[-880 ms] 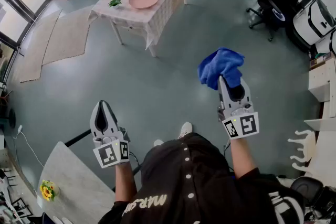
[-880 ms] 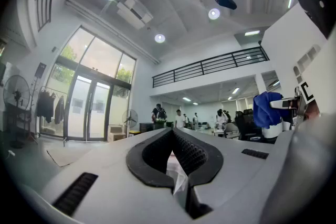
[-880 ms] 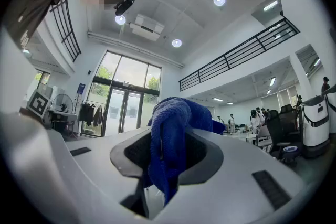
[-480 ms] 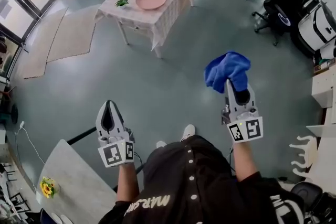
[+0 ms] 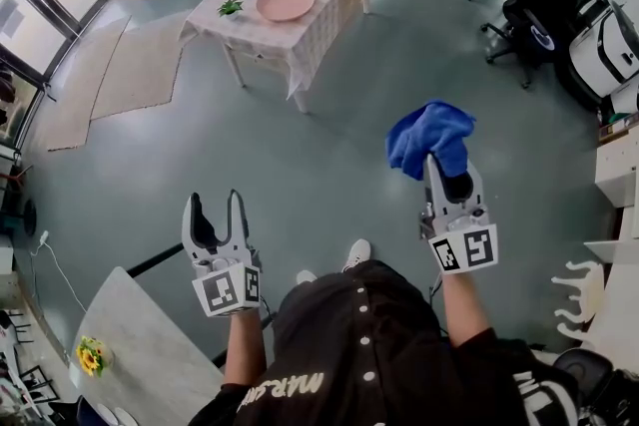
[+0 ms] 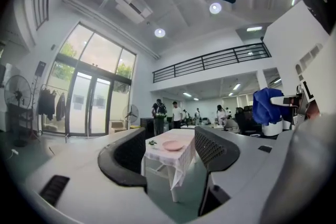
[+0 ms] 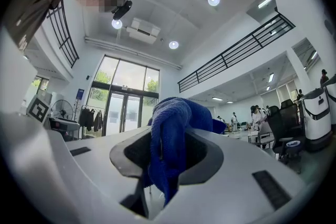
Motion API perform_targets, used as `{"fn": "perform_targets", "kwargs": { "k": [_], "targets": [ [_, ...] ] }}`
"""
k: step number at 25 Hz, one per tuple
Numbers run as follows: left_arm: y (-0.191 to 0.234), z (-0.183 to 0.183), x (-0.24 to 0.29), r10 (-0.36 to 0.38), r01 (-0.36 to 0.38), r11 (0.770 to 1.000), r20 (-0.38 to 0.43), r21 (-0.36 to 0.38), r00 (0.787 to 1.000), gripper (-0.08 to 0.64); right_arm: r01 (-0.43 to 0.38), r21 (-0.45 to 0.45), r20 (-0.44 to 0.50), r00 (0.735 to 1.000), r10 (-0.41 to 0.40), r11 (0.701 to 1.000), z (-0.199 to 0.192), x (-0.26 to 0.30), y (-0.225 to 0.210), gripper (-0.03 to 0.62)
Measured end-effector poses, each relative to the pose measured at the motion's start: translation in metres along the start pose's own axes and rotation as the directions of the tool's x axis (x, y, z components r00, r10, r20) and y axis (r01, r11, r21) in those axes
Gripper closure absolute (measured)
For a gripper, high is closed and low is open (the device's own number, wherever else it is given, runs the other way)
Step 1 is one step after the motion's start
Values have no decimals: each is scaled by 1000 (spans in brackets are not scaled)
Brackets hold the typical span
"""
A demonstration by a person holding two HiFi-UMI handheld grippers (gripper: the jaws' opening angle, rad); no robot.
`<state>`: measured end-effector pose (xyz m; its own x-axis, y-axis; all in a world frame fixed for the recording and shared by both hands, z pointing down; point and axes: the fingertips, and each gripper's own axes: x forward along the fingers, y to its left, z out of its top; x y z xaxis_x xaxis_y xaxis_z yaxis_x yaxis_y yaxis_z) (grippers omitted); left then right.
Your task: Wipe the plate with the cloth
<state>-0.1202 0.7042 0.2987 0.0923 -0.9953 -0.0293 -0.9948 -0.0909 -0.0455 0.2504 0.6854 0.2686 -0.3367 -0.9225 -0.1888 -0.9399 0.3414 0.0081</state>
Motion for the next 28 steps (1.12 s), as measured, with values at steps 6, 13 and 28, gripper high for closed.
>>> {"fn": "perform_targets", "kwargs": {
  "k": [6,13,28],
  "targets": [
    [-27,-5,12,15,-15,1000,-13,4,1000,276,-14,-8,-3,1000,14,1000,-6,3,-29,480],
    [-58,-5,25,36,-36,999,-19,23,999,276,-46,-13,-7,999,46,999,-13,7,-64,480],
    [-79,-9,45,19,-19,1000,-28,-12,999,256,-68,18,2,998,68,998,-21,17,-77,480]
  ]
}}
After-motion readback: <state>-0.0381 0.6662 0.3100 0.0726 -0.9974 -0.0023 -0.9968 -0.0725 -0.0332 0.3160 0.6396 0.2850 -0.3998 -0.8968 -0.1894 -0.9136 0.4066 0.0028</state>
